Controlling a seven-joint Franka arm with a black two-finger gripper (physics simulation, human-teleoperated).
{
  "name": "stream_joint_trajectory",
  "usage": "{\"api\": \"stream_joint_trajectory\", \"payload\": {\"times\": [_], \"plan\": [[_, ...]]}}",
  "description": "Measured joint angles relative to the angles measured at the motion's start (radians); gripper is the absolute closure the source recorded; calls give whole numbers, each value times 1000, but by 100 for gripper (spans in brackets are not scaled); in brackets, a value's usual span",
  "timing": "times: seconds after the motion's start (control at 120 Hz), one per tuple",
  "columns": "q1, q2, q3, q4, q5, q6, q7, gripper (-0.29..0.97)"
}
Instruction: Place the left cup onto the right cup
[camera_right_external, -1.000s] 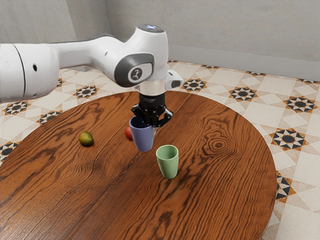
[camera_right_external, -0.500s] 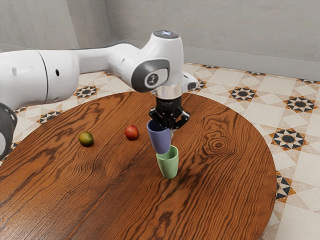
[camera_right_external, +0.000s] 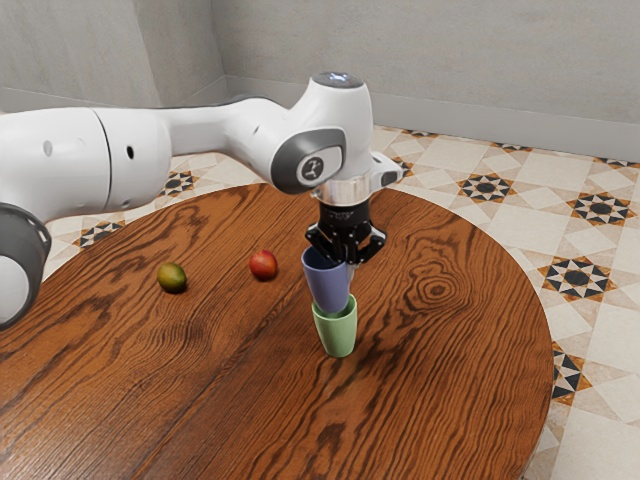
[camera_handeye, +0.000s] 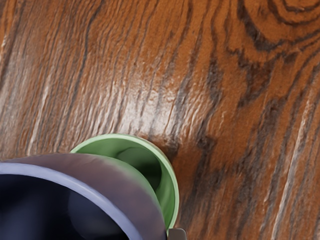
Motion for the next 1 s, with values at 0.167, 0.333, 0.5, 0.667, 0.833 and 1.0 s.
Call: {"api": "stream_joint_trajectory", "payload": {"times": [0.167,0.333,0.5,0.667,0.833,1.0], "plan": [[1,11,0,-4,-5,5,-10,78],[1,24,0,-12,-8,16,-19,78],[-3,22,0,-14,-3,24,-25,43],[-5,-8,2,-20,0,25,-29,20],[-14,-66,24,-41,-5,23,-28,9],[-25,-130,53,-43,-6,-2,-9,4]]}}
